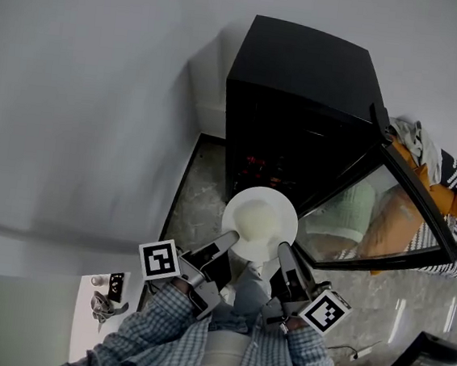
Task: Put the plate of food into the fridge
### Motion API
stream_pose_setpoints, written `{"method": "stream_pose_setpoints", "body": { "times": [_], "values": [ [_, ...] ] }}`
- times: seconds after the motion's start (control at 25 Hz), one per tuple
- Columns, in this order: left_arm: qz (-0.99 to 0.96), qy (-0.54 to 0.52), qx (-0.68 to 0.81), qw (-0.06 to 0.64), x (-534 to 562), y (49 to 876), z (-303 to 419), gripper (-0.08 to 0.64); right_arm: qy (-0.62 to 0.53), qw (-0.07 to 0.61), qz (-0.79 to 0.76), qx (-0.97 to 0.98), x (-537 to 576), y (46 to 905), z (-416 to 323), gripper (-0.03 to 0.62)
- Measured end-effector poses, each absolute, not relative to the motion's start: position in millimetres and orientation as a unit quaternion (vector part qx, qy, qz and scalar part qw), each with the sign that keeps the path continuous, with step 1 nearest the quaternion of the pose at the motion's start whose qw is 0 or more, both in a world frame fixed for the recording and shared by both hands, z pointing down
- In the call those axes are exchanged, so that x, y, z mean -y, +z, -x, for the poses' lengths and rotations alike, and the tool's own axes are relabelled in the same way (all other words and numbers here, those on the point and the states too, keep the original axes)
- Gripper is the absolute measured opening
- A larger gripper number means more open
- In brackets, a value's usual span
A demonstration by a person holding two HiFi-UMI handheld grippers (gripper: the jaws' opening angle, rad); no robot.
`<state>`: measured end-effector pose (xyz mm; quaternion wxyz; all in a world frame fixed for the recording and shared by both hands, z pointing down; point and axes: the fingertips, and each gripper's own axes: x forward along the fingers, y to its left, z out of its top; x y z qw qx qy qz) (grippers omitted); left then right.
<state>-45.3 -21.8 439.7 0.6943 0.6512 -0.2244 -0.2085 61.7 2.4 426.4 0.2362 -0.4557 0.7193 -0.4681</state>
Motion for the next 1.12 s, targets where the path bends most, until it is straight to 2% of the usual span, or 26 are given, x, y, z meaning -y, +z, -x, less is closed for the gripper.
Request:
{"method": "stream_pose_setpoints", "body": {
  "times": [0.88,1.12],
  "values": [
    [-0.642,-0.235,0.267,0.679,96,428,-9,0.017,-0.481,0.209,0.418,-0.742,83,420,-119,0.071],
    [-0.643,-0.237,0.270,0.677,112,429,-24,0.017,-0.492,0.228,0.410,-0.734,99,420,-134,0.071]
  ]
}}
